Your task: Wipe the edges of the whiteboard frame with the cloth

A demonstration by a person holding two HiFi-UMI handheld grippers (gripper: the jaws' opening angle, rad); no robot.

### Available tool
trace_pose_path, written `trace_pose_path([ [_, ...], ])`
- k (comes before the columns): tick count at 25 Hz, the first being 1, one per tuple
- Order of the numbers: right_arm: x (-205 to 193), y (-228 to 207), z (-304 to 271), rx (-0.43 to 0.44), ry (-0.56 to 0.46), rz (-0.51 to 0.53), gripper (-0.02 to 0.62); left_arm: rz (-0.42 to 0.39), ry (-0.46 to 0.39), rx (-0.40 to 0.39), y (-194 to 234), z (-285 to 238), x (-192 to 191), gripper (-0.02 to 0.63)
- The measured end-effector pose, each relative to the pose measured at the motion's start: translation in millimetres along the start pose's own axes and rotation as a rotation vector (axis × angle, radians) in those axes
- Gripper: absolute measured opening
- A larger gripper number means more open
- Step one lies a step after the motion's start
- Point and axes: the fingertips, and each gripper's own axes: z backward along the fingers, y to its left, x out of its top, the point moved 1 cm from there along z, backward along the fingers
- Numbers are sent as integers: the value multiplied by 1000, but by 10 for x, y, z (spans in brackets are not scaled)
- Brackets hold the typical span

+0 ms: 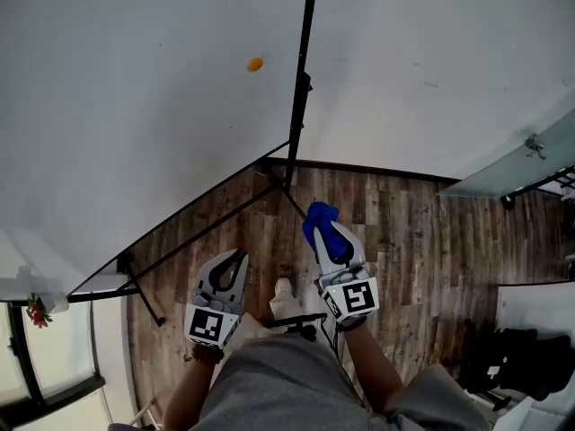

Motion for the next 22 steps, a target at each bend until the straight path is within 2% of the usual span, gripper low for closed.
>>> trace_pose_path([
  [2, -118, -170, -208, 3, 8, -1, 77, -11, -9, 21, 79, -78, 13, 38],
  [5, -298, -344, -511, -4, 41, -1, 77, 37, -5, 70, 248, -125, 26, 38],
  [9, -525, -463, -929, 0, 77, 4, 77, 31, -41, 83, 553, -143, 36, 37],
  [12, -661, -553, -1262, -21, 79, 16, 77, 82, -4, 111, 831, -176, -134, 38],
  [17, -863, -636, -1690, -59, 94, 35, 77, 90, -31, 67, 1276, -348, -90, 38],
  [22, -1193, -859, -2031, -85, 133, 41, 77, 81, 12, 52, 1614, -493, -111, 38],
])
